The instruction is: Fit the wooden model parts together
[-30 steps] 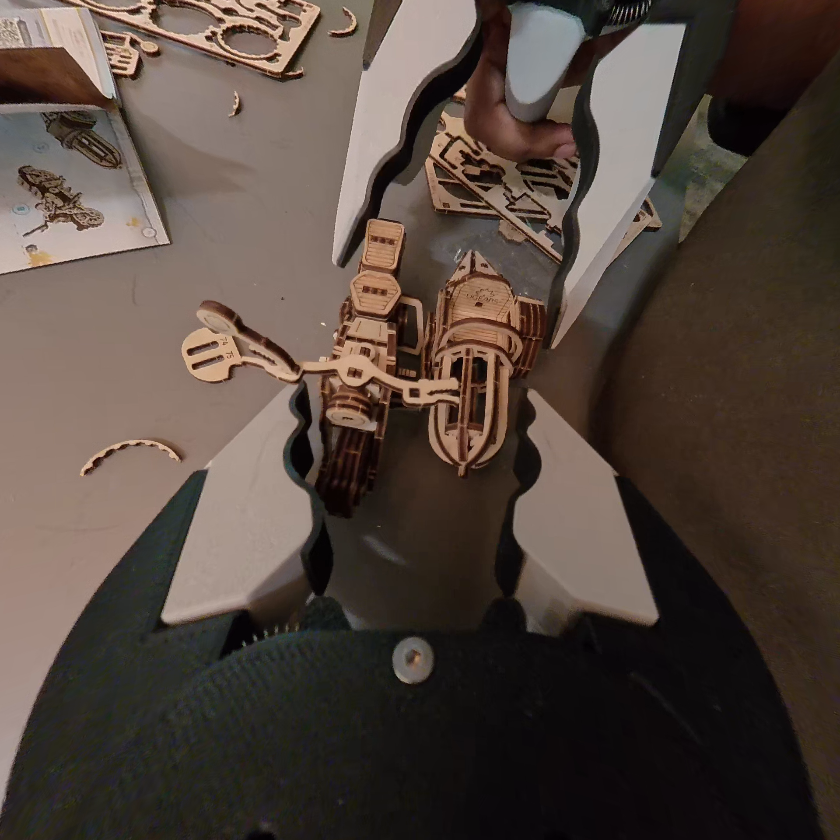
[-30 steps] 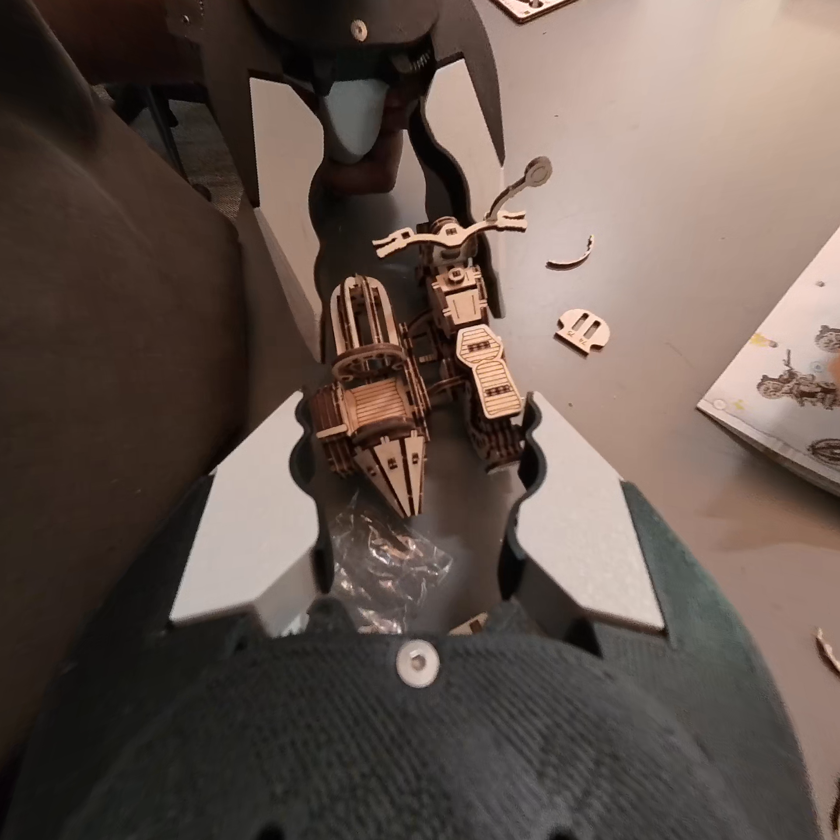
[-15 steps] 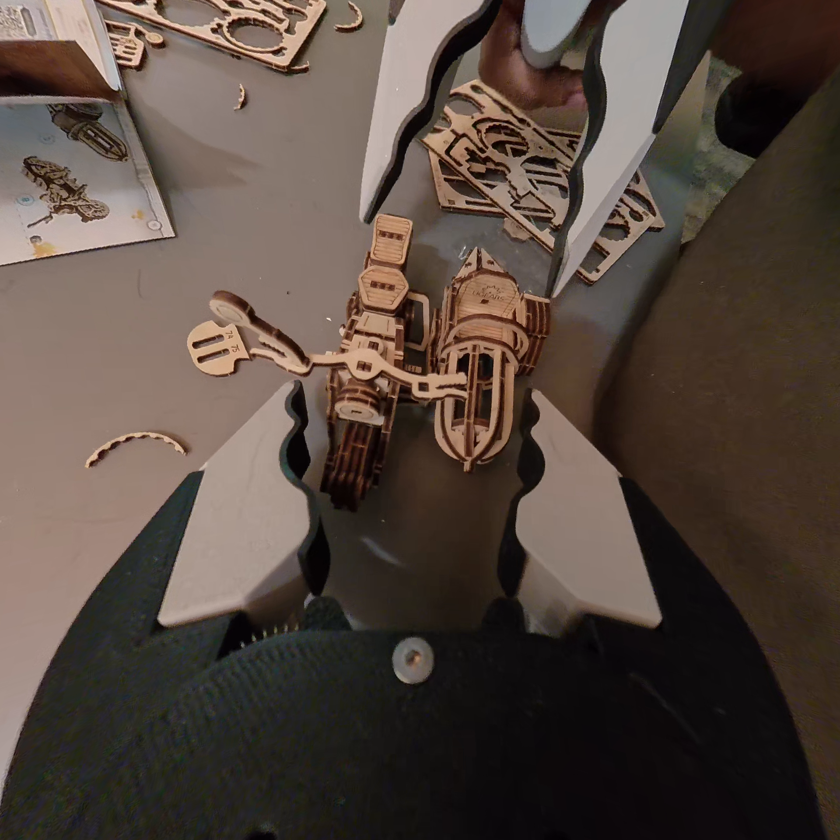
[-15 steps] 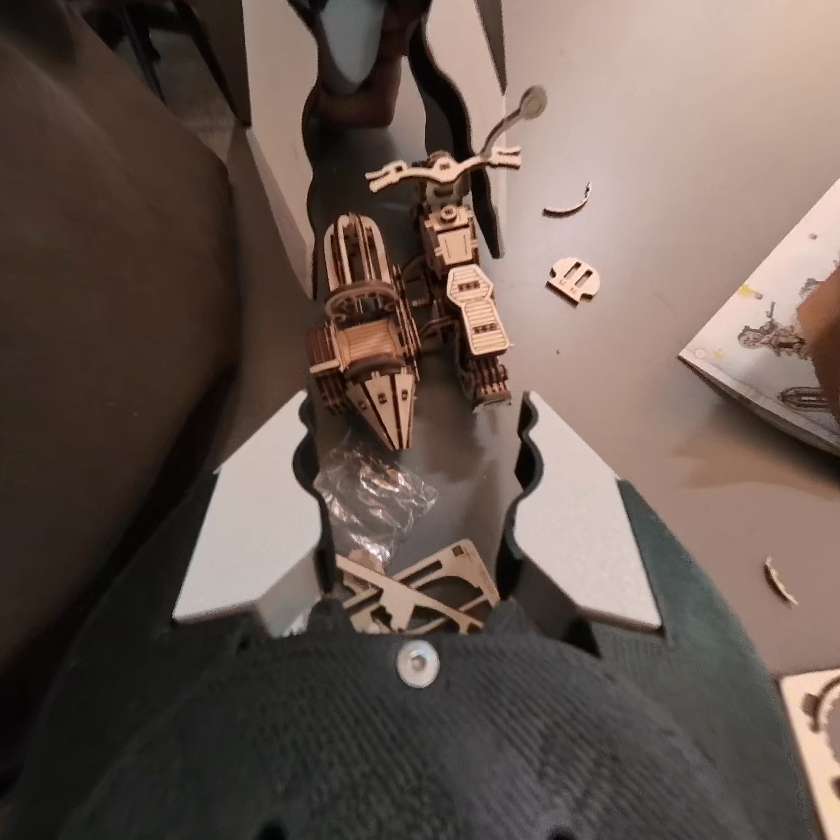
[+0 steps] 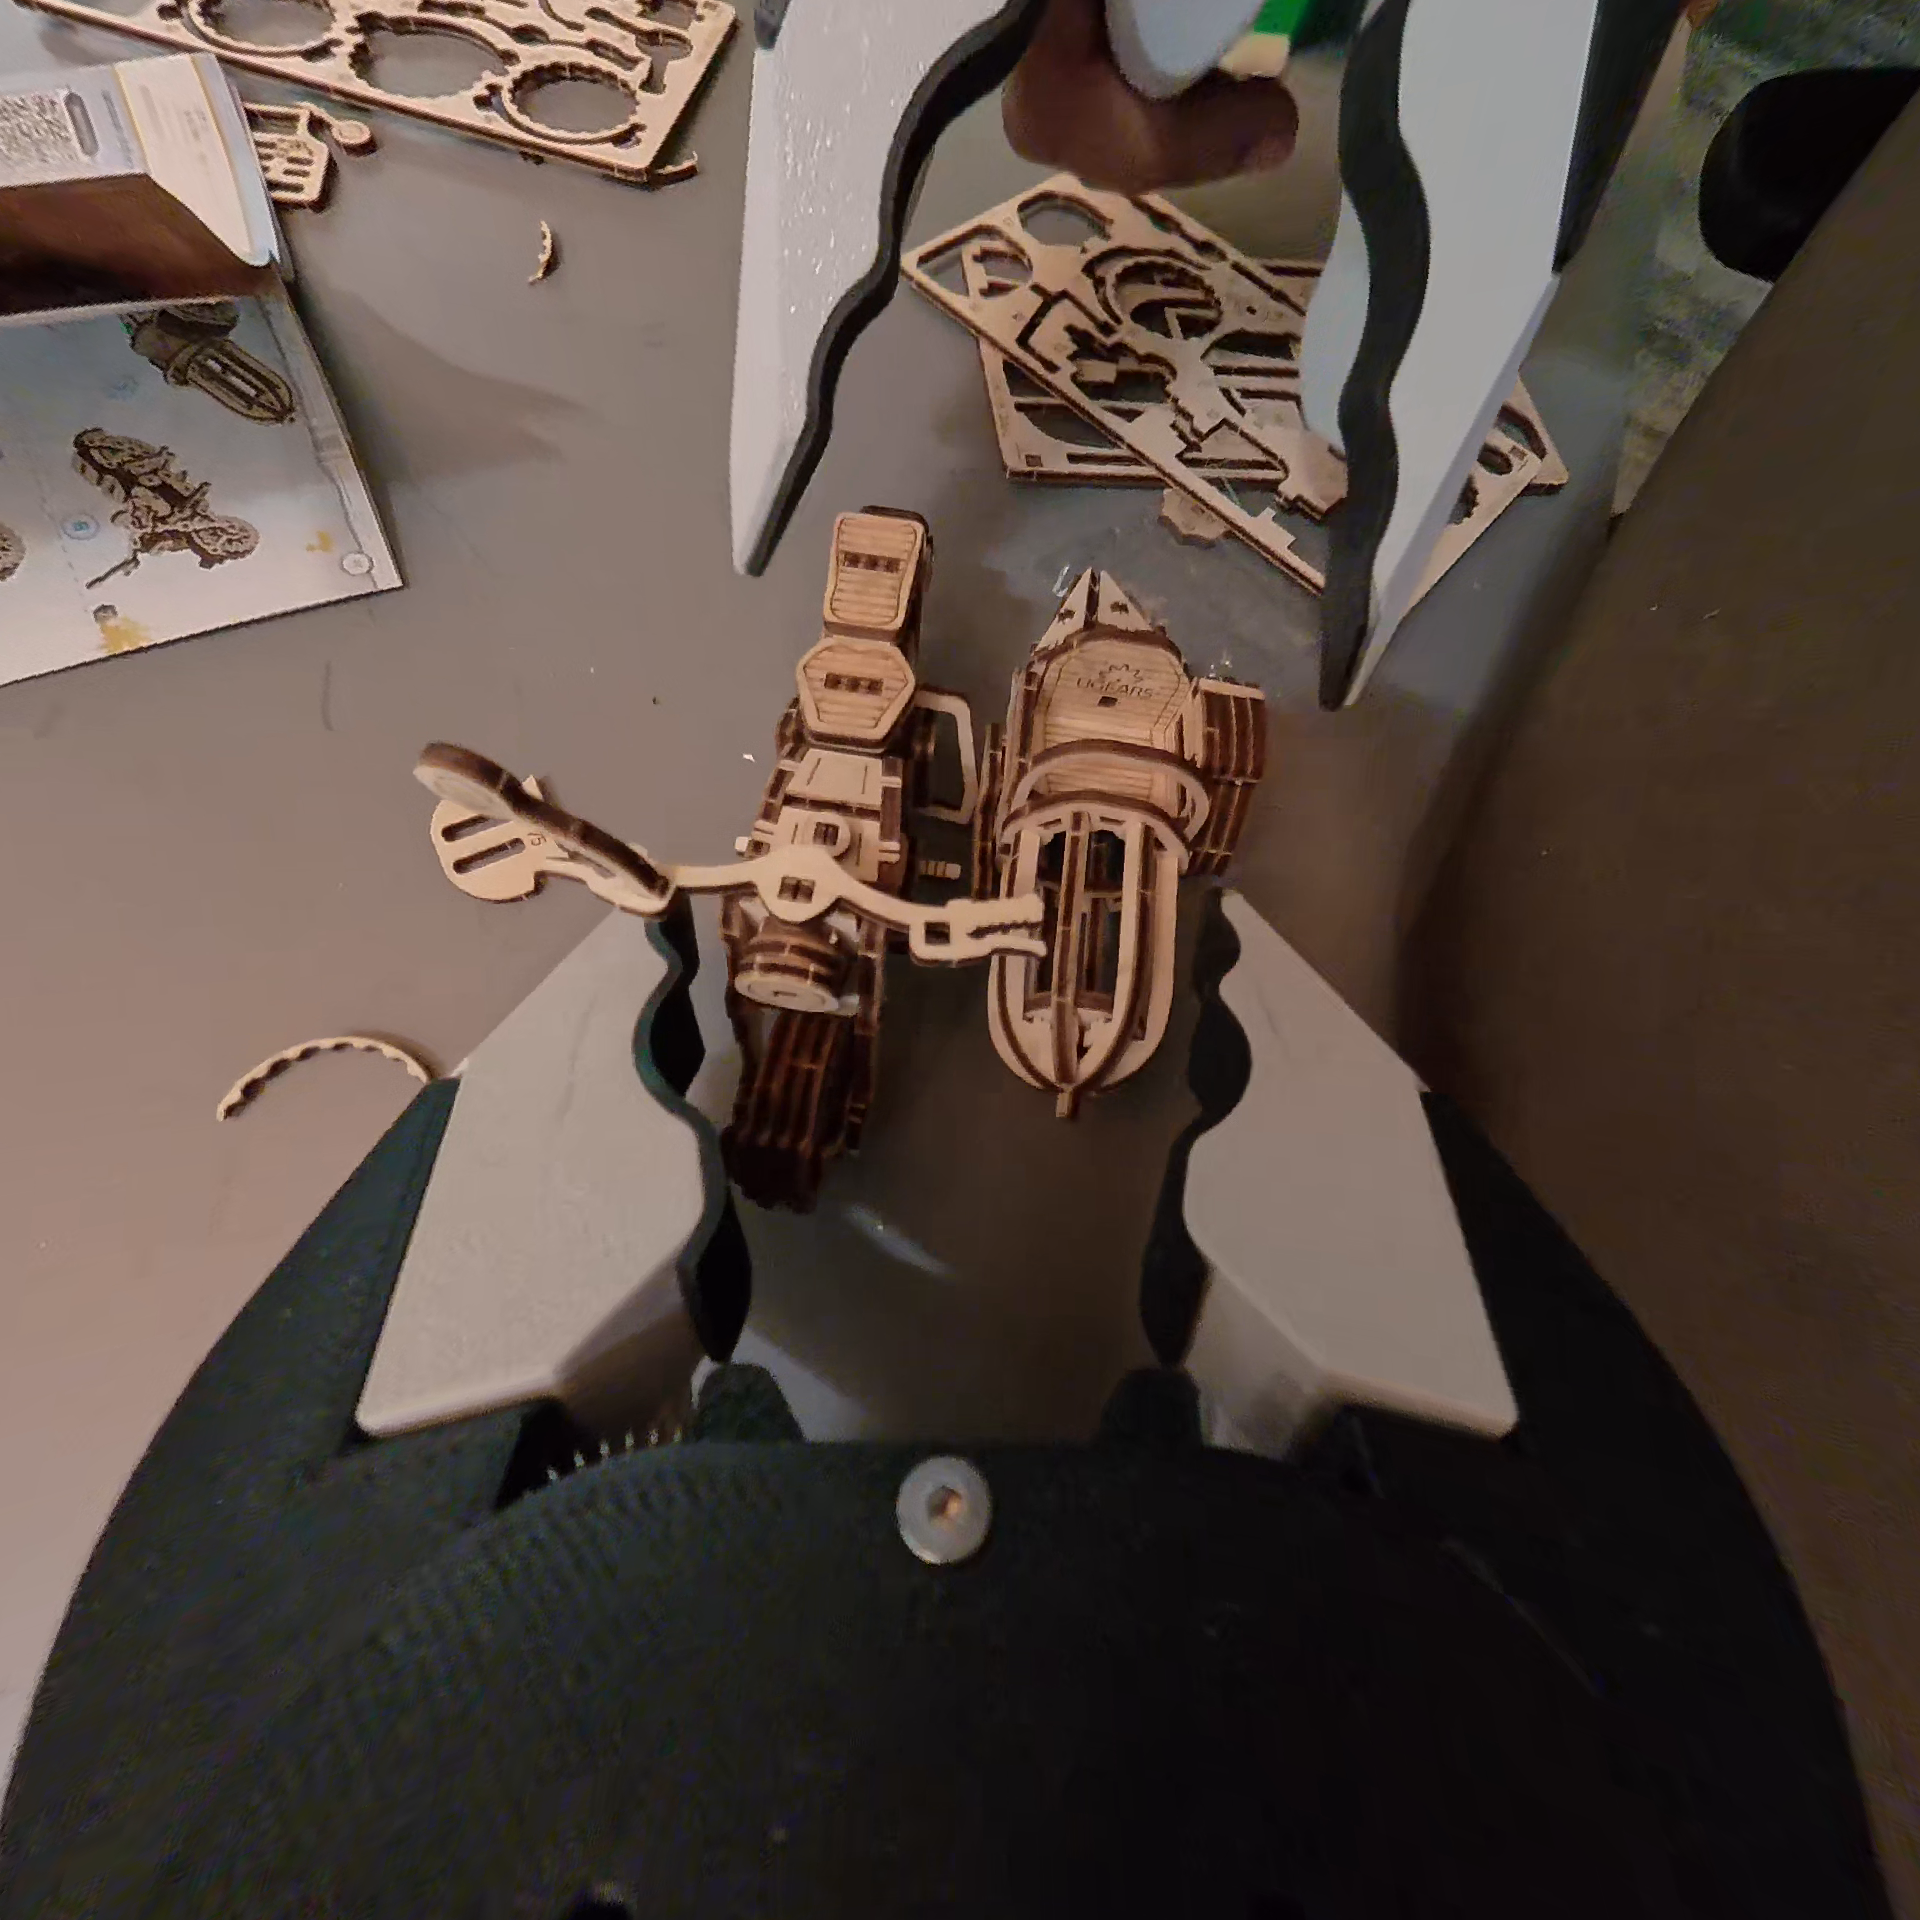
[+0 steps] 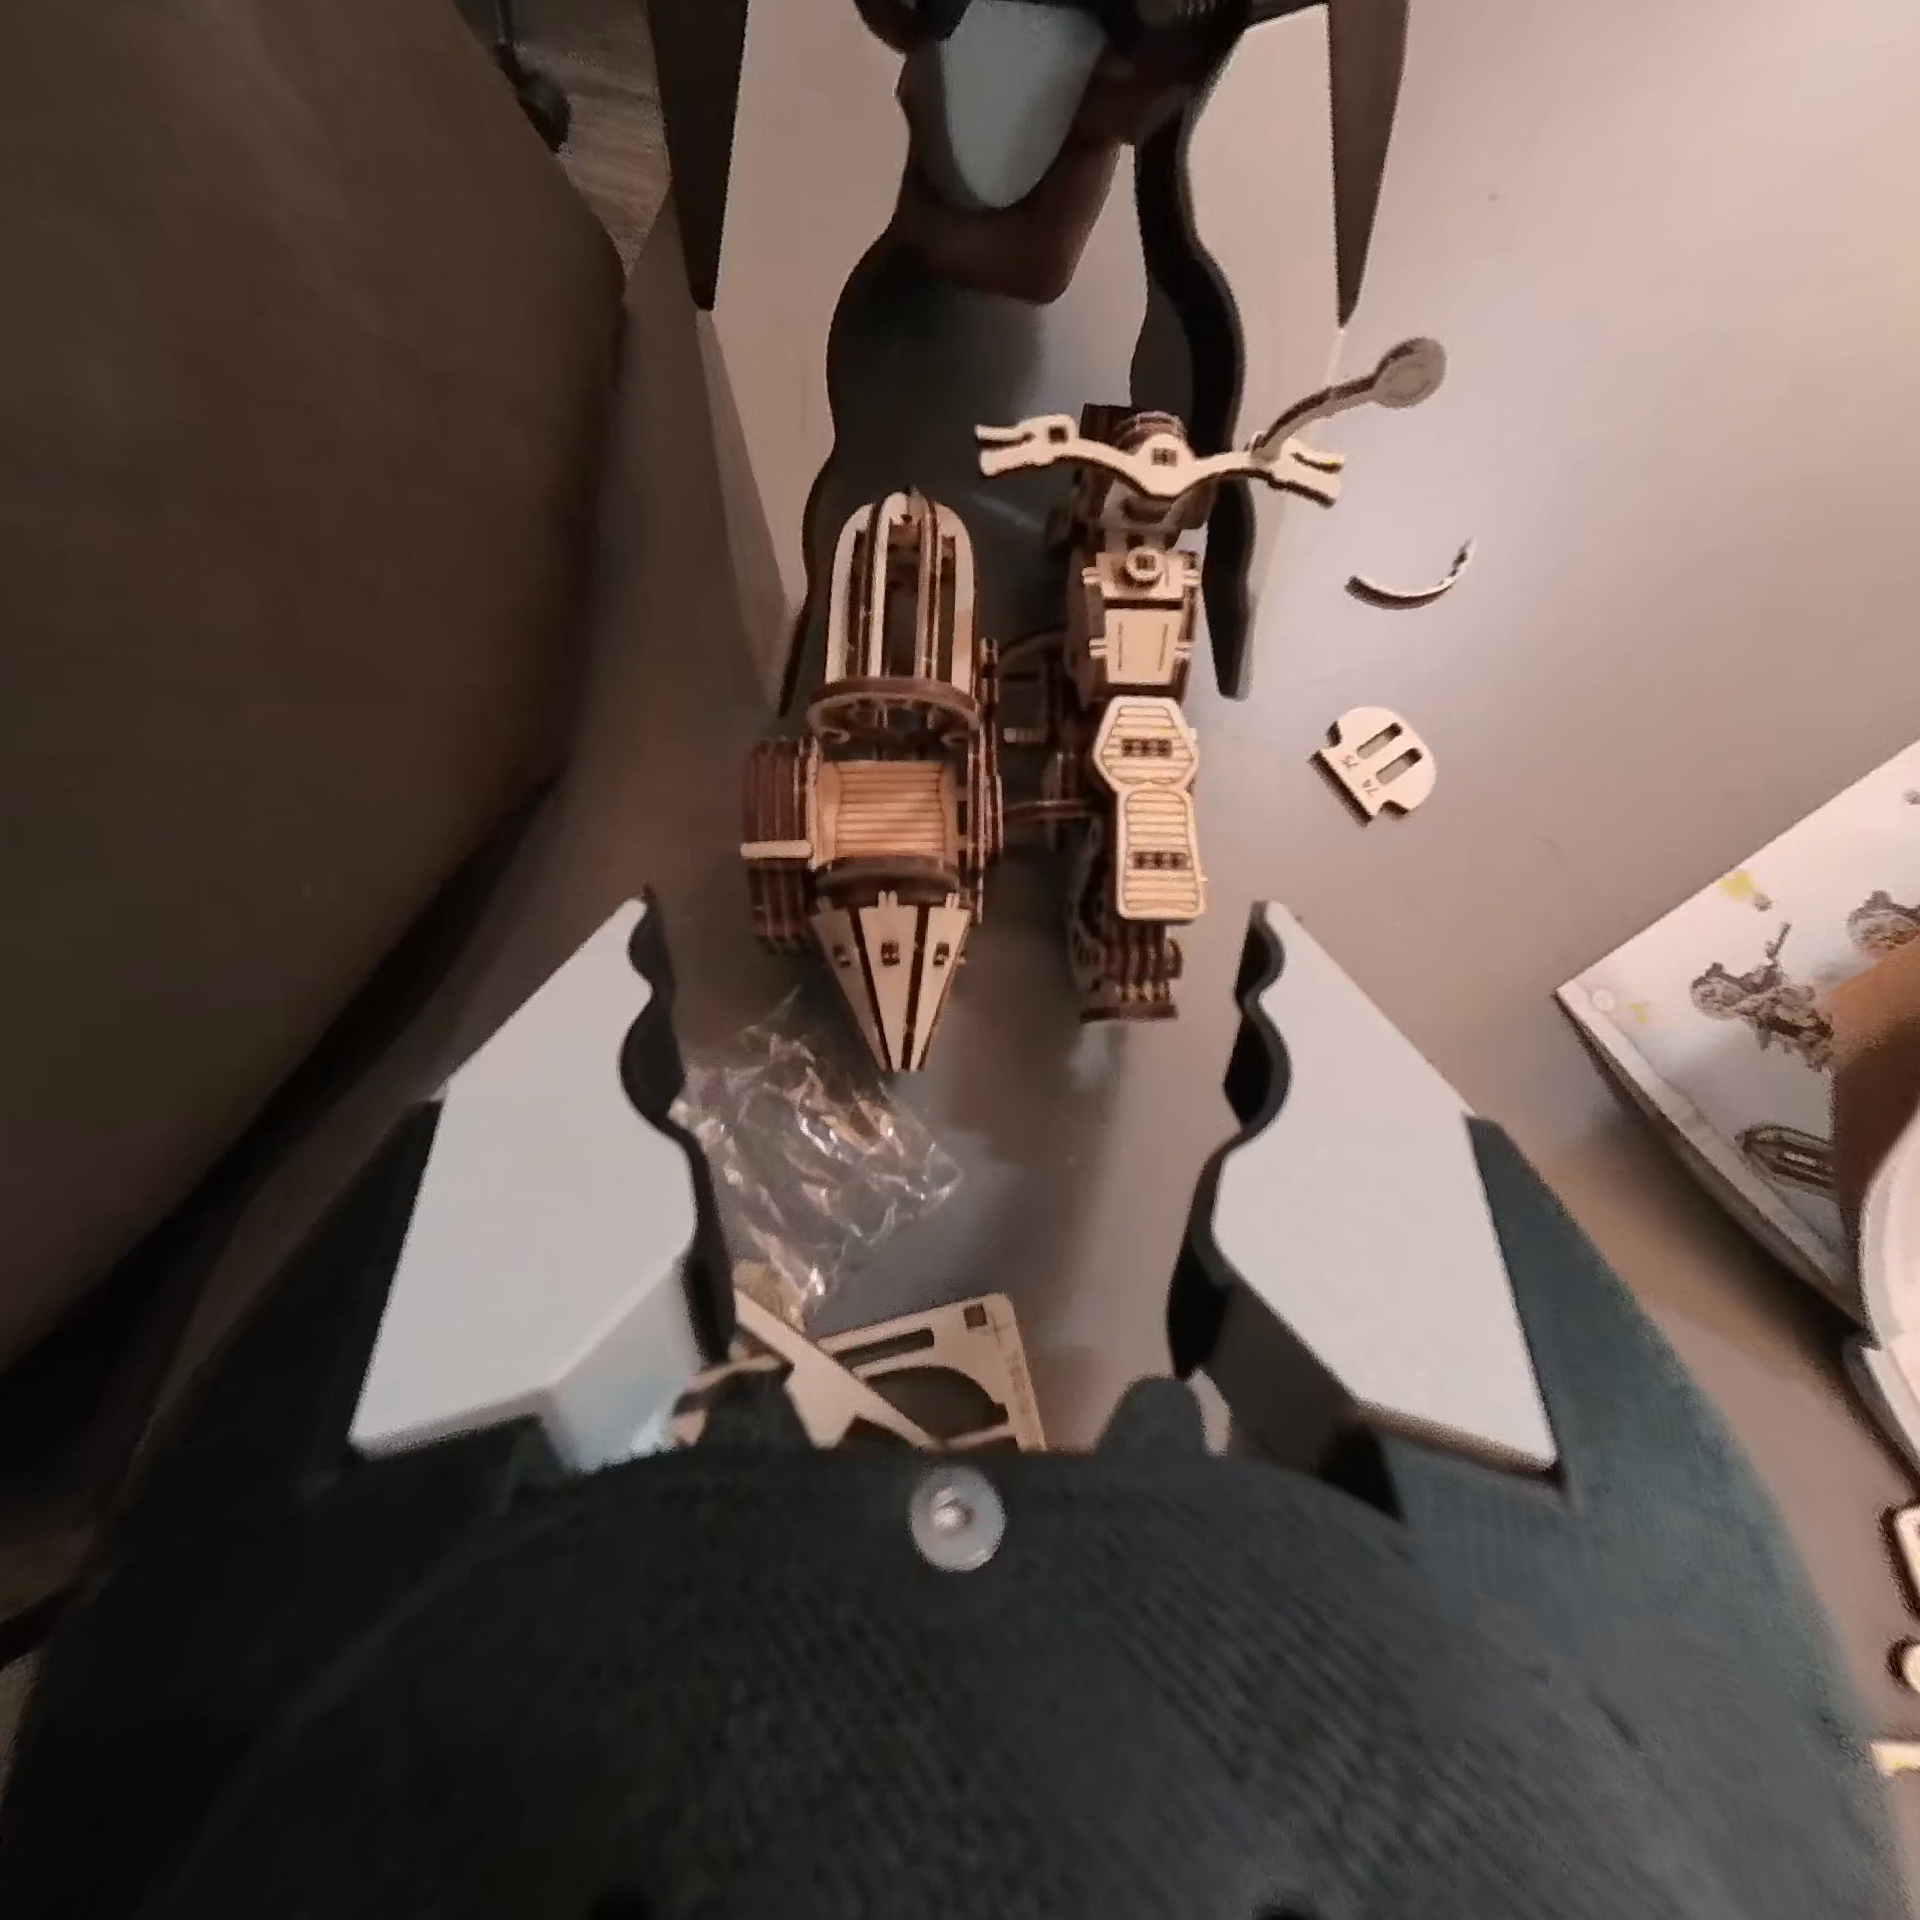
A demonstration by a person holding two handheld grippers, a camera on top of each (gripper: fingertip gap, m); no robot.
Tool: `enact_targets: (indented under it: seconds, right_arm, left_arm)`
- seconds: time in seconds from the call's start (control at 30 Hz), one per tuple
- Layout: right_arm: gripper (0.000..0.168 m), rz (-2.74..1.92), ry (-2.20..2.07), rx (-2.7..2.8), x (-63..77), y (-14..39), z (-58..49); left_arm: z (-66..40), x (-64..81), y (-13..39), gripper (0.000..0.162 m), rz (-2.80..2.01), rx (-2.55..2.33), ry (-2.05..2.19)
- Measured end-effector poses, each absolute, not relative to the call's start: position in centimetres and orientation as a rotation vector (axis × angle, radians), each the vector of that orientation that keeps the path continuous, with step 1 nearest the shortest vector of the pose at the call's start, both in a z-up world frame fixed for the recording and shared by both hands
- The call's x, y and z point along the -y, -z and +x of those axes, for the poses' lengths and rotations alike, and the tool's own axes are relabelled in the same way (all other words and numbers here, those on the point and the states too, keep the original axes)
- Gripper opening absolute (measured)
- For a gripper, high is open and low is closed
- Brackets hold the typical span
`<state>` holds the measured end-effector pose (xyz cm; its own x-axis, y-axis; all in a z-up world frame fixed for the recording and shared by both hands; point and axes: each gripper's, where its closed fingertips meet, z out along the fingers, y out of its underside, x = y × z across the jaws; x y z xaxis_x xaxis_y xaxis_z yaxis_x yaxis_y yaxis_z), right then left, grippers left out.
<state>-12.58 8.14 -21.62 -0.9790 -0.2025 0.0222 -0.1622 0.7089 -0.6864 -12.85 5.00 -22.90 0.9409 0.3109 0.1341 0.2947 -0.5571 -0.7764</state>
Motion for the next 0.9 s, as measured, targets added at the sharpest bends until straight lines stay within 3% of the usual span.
enact_targets:
  seconds: [0.17, 0.33, 0.9]
  right_arm:
    - [0.110, -0.257, 1.214, -2.873, -7.1, 22.1, -12.5]
    - [0.094, -0.243, 1.240, -2.888, -6.8, 22.3, -12.6]
    - [0.090, -0.221, 1.266, -2.877, -6.8, 22.2, -12.7]
  left_arm:
    - [-12.7, -5.3, 22.8, 0.100, -2.190, 0.411, -0.012]
    - [-12.5, -5.4, 22.9, 0.100, -2.198, 0.397, -0.022]
    - [-12.7, -5.4, 23.0, 0.091, -2.205, 0.406, -0.035]
